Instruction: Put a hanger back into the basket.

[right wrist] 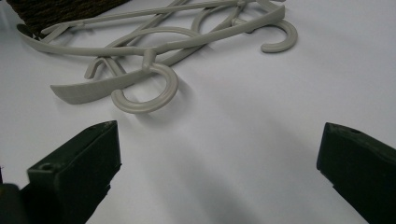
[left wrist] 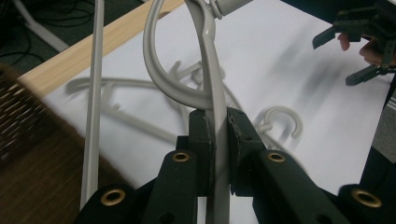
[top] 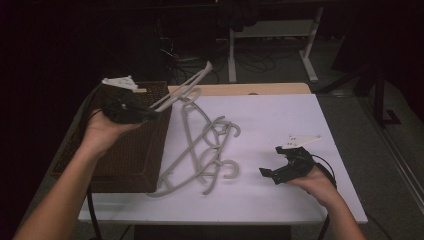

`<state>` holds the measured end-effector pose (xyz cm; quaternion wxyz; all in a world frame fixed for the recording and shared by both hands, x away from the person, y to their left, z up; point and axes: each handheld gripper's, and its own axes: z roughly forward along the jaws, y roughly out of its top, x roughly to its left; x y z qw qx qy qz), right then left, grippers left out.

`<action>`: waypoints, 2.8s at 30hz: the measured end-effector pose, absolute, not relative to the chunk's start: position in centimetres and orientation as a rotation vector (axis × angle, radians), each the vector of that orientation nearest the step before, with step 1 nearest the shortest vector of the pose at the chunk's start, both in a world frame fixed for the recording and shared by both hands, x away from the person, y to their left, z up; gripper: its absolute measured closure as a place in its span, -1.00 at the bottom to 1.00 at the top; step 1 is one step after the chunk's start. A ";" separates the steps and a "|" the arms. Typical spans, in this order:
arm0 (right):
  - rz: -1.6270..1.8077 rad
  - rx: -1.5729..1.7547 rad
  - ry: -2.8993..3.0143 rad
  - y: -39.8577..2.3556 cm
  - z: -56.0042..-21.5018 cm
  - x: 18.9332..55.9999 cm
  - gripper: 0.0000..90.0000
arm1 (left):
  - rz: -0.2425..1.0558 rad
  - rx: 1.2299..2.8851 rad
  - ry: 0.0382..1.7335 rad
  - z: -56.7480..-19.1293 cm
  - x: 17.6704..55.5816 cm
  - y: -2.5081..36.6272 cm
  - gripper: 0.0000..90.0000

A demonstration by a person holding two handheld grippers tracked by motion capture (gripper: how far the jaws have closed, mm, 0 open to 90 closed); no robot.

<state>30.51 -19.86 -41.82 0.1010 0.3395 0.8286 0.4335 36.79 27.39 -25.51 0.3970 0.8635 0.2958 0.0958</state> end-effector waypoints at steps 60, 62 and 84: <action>1.228 1.014 2.458 -19.5 -42.4 31.0 -1.00 | 0.202 2.073 0.954 -32.5 36.3 38.1 -0.25; 1.226 1.016 2.462 -19.5 -42.5 31.1 -1.00 | 0.197 2.060 0.940 -32.1 36.2 37.1 -0.26; 1.227 1.003 2.469 -19.5 -42.6 31.0 -1.00 | 0.138 2.021 0.745 -30.9 34.9 23.3 -0.28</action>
